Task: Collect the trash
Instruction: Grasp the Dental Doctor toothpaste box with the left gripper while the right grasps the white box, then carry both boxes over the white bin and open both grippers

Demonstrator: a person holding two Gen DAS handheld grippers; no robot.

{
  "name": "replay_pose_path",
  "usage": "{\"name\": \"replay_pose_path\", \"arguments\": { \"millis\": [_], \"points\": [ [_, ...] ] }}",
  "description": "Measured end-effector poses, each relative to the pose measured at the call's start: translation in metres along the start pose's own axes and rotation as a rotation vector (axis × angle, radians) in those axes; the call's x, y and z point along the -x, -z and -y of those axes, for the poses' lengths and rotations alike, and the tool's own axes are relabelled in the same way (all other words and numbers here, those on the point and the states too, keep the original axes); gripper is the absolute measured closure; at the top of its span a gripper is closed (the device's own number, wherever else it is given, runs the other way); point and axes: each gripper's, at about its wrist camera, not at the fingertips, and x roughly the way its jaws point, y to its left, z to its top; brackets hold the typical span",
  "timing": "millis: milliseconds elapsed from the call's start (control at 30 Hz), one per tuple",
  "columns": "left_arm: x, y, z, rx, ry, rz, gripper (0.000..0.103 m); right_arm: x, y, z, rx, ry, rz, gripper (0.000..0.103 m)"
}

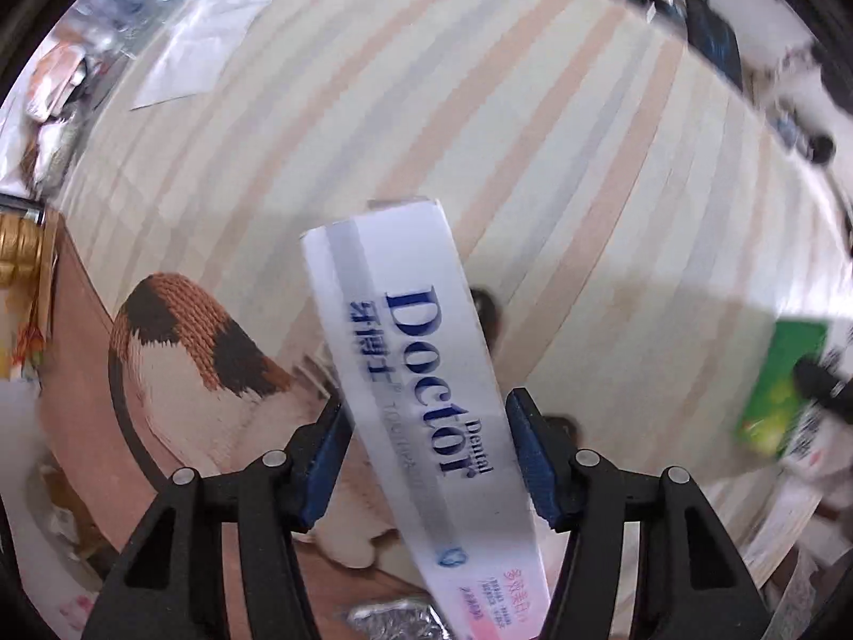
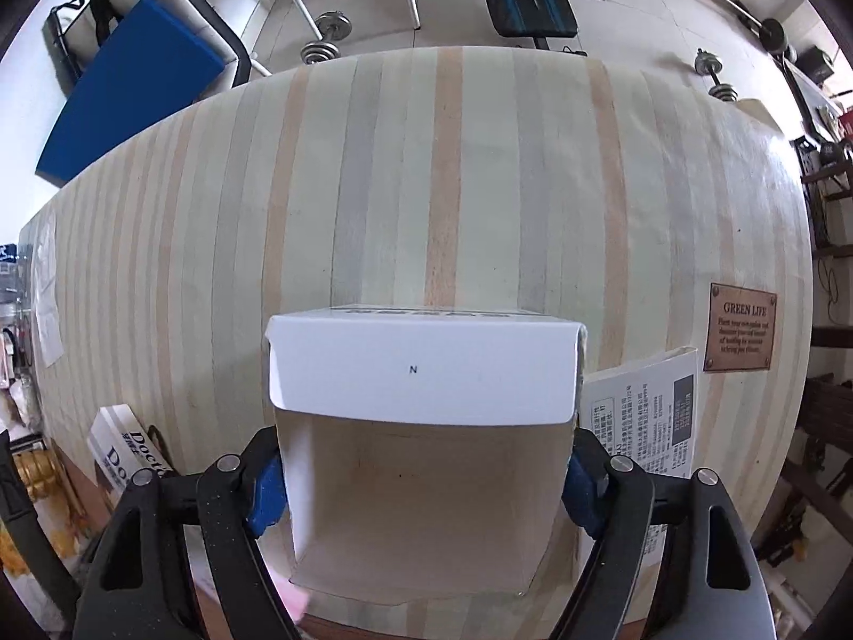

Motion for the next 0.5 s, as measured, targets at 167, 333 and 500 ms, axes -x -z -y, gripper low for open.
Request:
{"name": "replay_pose_path", "arguments": {
  "millis": [167, 333, 500],
  "points": [
    [-0.001, 0.008, -0.008, 0.053, 0.065, 0.021, 0.051, -0.009, 0.008, -0.011, 0.033, 0.063, -0.004, 0.022],
    [0.018, 0.029, -0.009, 0.002, 0.055, 0.096, 0.056, -0.005, 0.017, -0.013, 0.041, 0.051, 0.025, 0.027],
    [0.058, 0.061, -0.018, -0.002, 0.061, 0.186, 0.057, 0.016, 0.033, -0.015, 0.067, 0.022, 0.054, 0.027]
  ]
}}
